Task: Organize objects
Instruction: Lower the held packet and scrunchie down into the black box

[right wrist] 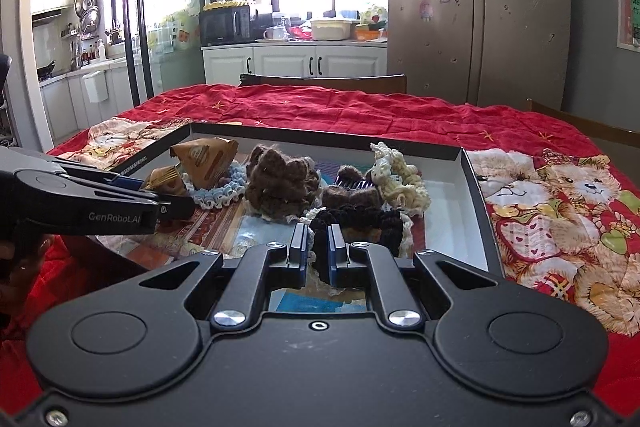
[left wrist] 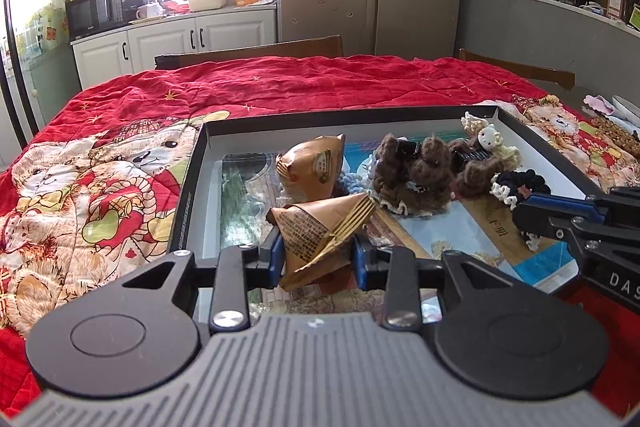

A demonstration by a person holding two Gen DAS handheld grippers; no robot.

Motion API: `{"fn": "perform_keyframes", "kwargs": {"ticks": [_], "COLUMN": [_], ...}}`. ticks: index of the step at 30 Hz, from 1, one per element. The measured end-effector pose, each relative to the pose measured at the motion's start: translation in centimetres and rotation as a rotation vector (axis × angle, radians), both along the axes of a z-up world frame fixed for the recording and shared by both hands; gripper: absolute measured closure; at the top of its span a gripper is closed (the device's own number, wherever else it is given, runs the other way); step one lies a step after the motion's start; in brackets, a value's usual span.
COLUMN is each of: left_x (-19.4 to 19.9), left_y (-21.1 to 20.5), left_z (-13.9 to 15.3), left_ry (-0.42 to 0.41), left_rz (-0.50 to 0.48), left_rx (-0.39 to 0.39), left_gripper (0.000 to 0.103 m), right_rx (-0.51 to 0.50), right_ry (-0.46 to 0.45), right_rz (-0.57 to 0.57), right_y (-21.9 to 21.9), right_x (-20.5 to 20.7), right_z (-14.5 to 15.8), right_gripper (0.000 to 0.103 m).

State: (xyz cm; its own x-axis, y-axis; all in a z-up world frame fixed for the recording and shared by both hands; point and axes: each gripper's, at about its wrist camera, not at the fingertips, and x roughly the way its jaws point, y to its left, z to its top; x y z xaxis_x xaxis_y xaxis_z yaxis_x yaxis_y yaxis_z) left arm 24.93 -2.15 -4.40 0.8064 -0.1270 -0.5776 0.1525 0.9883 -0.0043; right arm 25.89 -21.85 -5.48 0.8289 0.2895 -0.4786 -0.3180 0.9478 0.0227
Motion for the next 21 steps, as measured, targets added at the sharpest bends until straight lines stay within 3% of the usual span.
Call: {"fn": "perform_keyframes", "kwargs": {"ticks": [21], "left_x": [0.05], "left_y": [0.03], "left_z": [-0.05], "left_ry": [0.003], "left_rz": [0.000], "left_rx": [0.002], "left_gripper": [0.061], "right_rx": [0.009], "right_ry": [0.021], "right_rz": [0.006], "right_y": [-0.01], "right_x": [0.16], "right_z": [-0.34], "right_gripper": [0.090]}}
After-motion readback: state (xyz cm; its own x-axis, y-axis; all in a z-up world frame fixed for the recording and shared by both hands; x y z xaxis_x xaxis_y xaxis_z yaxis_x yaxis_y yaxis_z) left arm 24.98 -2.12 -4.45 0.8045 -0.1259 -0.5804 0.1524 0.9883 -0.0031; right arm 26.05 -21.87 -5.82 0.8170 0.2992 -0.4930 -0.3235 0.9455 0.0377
